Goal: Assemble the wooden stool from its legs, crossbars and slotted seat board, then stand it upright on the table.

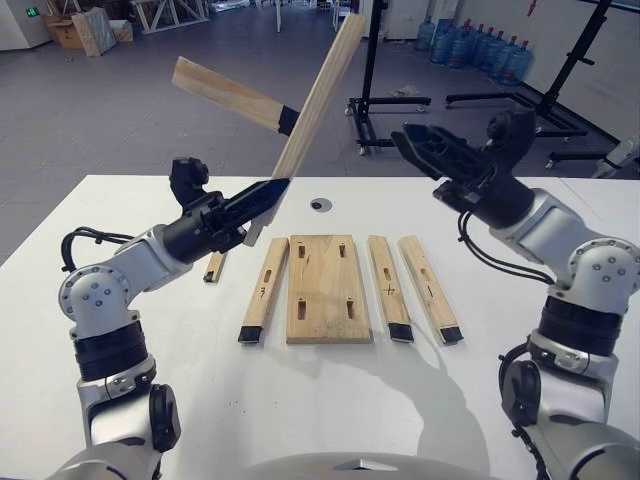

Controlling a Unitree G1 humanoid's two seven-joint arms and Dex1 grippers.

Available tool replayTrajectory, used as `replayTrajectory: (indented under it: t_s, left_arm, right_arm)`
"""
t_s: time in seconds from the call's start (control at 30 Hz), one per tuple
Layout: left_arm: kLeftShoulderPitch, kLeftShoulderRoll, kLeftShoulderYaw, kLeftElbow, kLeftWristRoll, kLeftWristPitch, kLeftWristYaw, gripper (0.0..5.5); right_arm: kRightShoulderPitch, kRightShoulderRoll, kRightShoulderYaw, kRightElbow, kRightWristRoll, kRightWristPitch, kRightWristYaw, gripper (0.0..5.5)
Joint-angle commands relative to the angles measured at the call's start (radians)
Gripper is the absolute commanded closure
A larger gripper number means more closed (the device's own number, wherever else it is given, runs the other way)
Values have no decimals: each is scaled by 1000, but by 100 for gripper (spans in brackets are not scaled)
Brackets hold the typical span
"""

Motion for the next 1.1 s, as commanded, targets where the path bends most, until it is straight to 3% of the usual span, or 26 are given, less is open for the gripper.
replayTrajectory:
  t_s: [0.03, 0.4, 0.97, 1.1]
  left_arm:
    - [21, 15, -35, -1, -66, 13, 21, 348]
    - [51, 29, -136, -34, -53, -41, 29, 348]
    - [67, 39, -178, -53, -66, -64, 30, 348]
    - [72, 38, -185, -63, -65, -68, 29, 348]
  right_arm:
    - [-12, 22, 35, 28, 2, -26, -33, 18]
    - [-94, 92, 104, -10, 233, -89, -233, 10]
    - [-119, 105, 156, 21, 251, -179, -307, 10]
    - [-114, 113, 170, 16, 252, -178, -315, 87]
